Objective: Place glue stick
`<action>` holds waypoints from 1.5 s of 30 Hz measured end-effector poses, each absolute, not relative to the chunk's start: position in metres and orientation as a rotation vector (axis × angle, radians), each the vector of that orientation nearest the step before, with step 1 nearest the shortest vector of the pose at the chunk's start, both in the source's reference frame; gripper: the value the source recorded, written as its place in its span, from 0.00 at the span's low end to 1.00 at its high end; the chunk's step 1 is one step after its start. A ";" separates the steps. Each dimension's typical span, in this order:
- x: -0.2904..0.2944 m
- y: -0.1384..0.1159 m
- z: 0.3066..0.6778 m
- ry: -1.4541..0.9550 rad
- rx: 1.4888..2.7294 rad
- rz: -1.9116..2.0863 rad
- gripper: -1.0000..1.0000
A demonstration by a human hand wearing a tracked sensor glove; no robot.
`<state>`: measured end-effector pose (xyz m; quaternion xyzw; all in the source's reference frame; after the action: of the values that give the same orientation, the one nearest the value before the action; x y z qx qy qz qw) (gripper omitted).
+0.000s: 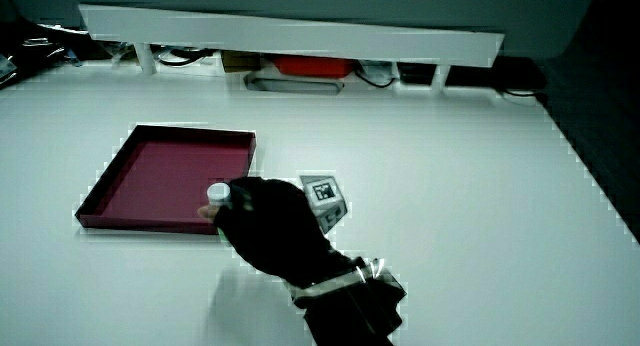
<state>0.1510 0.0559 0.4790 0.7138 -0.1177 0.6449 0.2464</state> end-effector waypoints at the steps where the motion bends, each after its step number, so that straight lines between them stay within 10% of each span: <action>1: 0.153 0.058 0.482 -0.309 1.954 1.737 0.50; 30: 0.165 0.076 0.519 -0.222 1.915 1.736 0.50; 38: 0.174 0.077 0.506 -0.194 1.898 1.786 0.23; 45: 0.205 0.059 0.482 -0.214 2.232 1.488 0.00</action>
<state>0.2053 0.0588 0.4817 0.8084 -0.0774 0.5391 0.2233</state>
